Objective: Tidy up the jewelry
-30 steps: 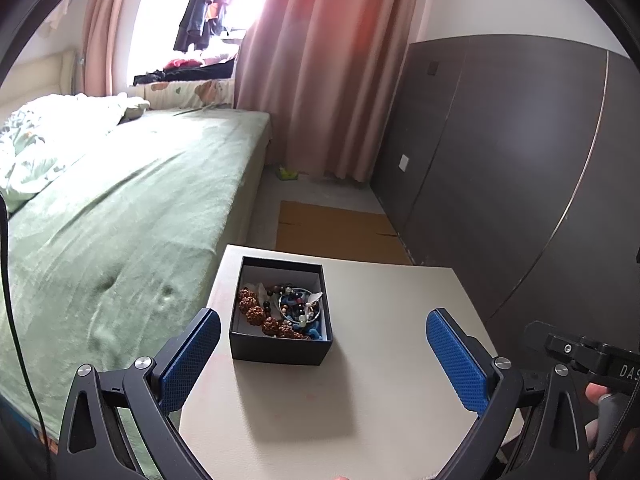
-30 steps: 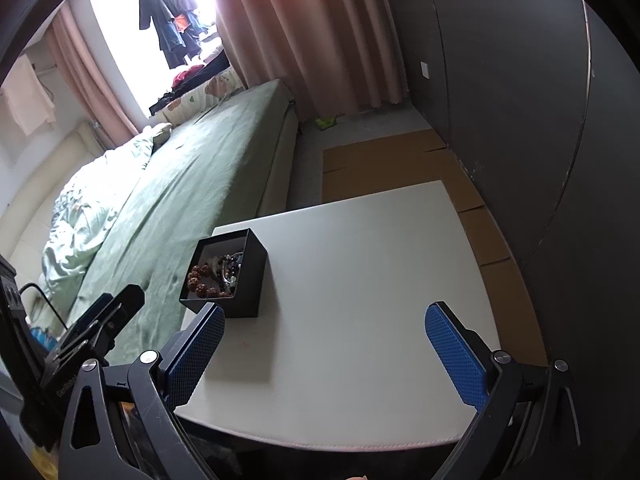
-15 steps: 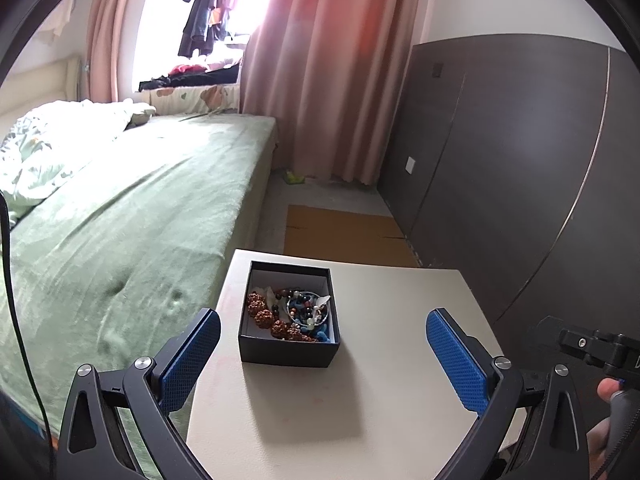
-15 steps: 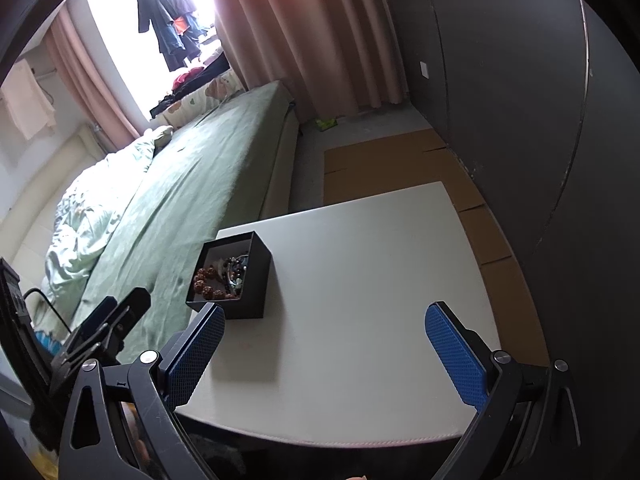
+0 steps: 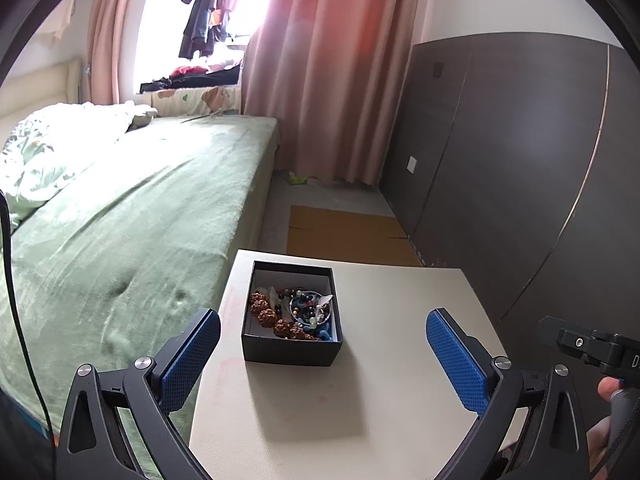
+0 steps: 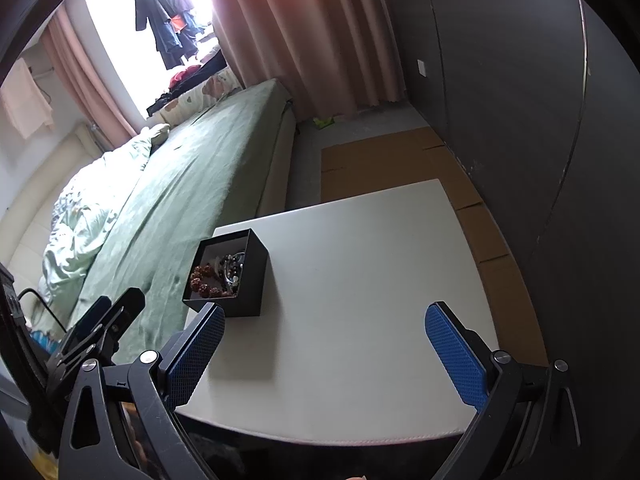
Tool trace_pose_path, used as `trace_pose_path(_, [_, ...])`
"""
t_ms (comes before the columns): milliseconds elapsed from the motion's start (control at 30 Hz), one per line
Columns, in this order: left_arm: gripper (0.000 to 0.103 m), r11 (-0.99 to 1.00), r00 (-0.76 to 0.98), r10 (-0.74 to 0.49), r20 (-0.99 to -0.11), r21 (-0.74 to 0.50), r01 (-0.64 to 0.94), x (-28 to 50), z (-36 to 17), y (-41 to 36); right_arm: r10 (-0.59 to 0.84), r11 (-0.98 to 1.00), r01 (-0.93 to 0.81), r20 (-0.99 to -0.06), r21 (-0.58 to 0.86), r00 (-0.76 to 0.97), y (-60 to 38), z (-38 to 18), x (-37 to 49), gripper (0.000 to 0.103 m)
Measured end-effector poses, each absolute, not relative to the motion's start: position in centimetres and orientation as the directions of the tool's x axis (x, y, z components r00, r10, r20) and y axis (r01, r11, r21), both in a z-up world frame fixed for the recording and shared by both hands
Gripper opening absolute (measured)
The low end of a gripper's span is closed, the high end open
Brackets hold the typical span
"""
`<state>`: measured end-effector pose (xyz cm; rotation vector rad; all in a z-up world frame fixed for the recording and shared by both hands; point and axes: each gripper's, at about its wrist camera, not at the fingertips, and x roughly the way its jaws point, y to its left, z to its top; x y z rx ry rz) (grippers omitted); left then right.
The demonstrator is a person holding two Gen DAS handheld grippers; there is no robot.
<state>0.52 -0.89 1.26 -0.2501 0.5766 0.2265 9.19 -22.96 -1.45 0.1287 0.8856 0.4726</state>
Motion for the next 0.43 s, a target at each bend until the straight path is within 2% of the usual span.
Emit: trace_pose_path(433, [0.102, 0.951, 0.817, 0.157, -0.554, -0.139, -0.277, 0.36, 1.50, -1.36, 0.431, 0.897, -0.338, -0.723, 0.283, 0.539, -22.60, -1.61, 9.39, 0.101])
